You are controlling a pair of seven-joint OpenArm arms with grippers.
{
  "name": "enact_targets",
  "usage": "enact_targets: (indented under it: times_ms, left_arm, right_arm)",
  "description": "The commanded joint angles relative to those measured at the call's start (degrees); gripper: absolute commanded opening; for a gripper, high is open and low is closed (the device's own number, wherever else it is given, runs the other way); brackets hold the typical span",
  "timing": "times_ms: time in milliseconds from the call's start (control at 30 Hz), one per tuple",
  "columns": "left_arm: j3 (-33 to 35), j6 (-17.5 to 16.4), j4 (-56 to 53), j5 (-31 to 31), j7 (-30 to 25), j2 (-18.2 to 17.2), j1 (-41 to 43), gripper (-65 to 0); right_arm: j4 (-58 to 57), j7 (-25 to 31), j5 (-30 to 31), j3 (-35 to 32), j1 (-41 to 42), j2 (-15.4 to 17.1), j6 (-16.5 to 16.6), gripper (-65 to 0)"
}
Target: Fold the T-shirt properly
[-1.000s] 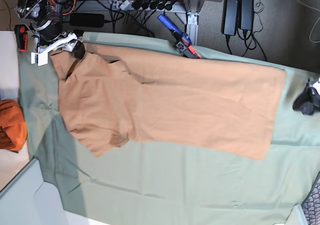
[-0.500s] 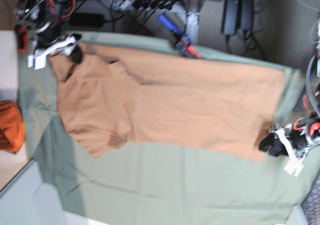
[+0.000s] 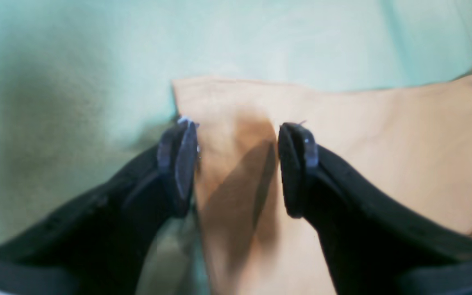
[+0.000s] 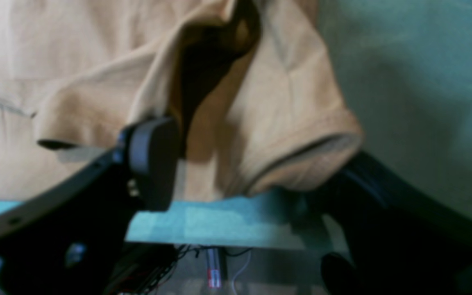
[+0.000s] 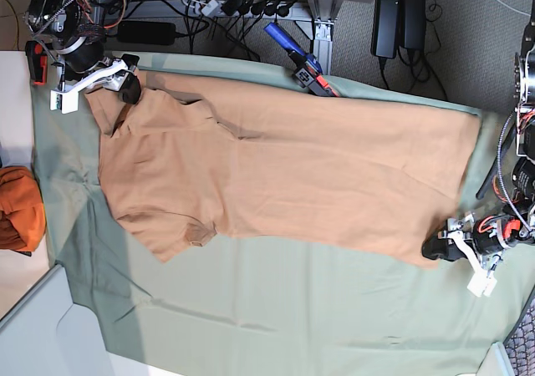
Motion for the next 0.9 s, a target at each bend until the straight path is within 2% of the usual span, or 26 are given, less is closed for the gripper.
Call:
enact_targets:
  times_ms: [0,100,200,333,400,500,667,867]
  left_arm:
    - [0.0,-0.49,1.11,-1.75,2.08,0.33,-1.25,-29.8]
    - [0.0,-0.49,2.4,-5.49,5.6,1.6,-1.25,-29.8]
    - [0.0,-0.49,3.1,-7.72,5.01,1.7,-1.31,-29.8]
    - [-0.02,-0.49,3.43,-7.54,4.87,1.7,-1.27,-31.2]
    - [-0.02,-0.49,3.43,-7.56,4.87,1.7,-1.27,-40.7]
    - [-0.02,-0.49,3.43,-7.58,4.63,1.68,-1.27,-65.0]
    - [-0.04,-0.49,3.5,-7.28,4.72,0.44,-1.44,-65.0]
    - [-0.07,-0.49,3.52,-7.21,7.37,-1.84,-1.4,-65.0]
  right_arm:
    - [0.92,1.09,0.72,0.55,0.13,1.03,4.96,-20.7]
    - [0.92,1.11,0.74,0.55,0.13,1.03,4.94,-20.7]
    - [0.92,1.11,0.72,0.55,0.11,1.03,4.96,-20.7]
    - [0.92,1.16,0.9,0.55,0.15,1.03,4.96,-20.7]
    - [0.92,1.33,1.2,0.55,0.22,1.05,4.94,-20.7]
    - [0.92,1.25,1.11,0.55,1.14,1.07,4.94,-20.7]
    - [1.2,0.48,1.16,2.19,4.28,1.07,4.96,-20.7]
    - [1.73,-0.59,3.06,8.04,9.75,1.92,4.94,-20.7]
